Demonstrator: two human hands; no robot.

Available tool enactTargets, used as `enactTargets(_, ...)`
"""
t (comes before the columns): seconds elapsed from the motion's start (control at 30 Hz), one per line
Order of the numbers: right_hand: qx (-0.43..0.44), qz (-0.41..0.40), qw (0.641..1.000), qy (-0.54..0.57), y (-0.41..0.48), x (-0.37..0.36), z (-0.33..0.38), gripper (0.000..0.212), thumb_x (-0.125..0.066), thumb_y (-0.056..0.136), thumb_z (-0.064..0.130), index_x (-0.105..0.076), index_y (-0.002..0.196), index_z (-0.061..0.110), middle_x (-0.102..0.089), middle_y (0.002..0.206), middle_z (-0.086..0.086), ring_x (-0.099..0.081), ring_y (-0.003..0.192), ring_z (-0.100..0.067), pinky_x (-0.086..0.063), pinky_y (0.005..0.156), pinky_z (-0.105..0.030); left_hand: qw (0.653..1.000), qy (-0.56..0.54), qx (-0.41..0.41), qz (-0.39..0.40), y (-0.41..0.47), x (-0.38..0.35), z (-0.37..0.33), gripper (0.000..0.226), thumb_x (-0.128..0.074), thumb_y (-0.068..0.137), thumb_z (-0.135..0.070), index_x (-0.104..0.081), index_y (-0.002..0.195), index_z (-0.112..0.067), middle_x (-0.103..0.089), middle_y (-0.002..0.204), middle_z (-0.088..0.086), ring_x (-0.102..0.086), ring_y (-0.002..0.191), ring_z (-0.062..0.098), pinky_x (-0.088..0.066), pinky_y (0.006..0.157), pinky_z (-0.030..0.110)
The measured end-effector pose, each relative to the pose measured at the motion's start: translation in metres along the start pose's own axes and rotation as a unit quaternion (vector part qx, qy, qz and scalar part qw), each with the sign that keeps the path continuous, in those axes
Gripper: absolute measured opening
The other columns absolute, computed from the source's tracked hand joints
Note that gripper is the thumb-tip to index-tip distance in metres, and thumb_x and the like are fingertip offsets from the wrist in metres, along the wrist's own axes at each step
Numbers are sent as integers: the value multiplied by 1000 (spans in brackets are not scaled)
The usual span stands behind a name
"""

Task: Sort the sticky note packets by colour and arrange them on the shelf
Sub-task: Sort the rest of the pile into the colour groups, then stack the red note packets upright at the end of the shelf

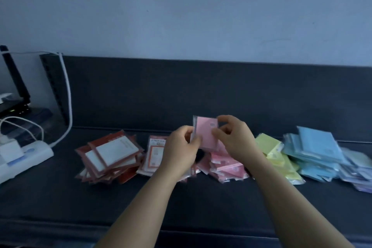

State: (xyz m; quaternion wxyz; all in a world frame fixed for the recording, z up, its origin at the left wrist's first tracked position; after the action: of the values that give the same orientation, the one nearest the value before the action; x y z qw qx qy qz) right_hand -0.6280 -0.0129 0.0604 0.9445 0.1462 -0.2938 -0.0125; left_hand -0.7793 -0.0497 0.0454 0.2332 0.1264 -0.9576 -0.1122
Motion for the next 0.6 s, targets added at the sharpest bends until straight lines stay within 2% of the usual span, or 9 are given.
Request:
enactTargets(0.13,-5,-11,993,-118,10,13,-22,29,-60,90,25,-57,117,18,-61,85,8,-57,95,-22,-49,81,-36,995,101,7,18,10,-32,-4,19,-58,93,-28,-64,109,-21,-68,97,-7,-63,85,13,-53,73,33)
enactTargets(0.23,1,11,974,-227,13,13,-28,30,-56,89,29,-59,114,14,-67,99,-2,-50,107,-28,-42,87,-34,988,151,35,19,15,-44,0,25,-58,92,-32,-62,113,-18,-66,106,-1,-62,91,17,-52,77,35)
enactTargets(0.3,13,31,961,-276,13,14,-30,35,-57,89,33,-58,119,14,-65,111,-4,-47,113,-29,-38,90,-34,985,164,50,5,16,-46,3,32,-60,90,-35,-61,117,-16,-61,115,3,-60,96,20,-50,77,33)
enactTargets(0.37,27,48,961,-271,11,16,-31,42,-58,90,34,-55,128,17,-60,121,-4,-45,117,-29,-37,95,-34,984,156,83,14,15,-47,5,35,-58,92,-37,-58,118,-14,-59,117,4,-60,97,22,-45,73,30)
enactTargets(0.43,37,61,966,-248,9,20,-32,45,-58,90,31,-53,133,18,-57,127,-5,-44,121,-28,-36,97,-33,982,141,119,48,13,-51,7,34,-49,96,-40,-59,112,-12,-64,109,7,-61,92,23,-44,69,30)
enactTargets(0.6,49,60,977,-201,2,33,-36,43,-57,91,29,-54,132,16,-57,129,-5,-44,123,-25,-36,101,-31,971,146,161,96,9,-62,1,39,-31,102,-38,-58,113,-11,-62,106,8,-58,92,22,-41,75,31)
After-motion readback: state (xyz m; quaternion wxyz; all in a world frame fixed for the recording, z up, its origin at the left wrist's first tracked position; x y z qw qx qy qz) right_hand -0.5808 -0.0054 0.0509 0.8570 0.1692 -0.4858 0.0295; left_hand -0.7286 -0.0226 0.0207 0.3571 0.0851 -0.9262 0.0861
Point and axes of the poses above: each hand's wrist, its own y-axis towards the middle knuckle, its own x-axis out of the back of the hand, z = x × y, the point moved 2 cm from there along y, towards the middle knuckle
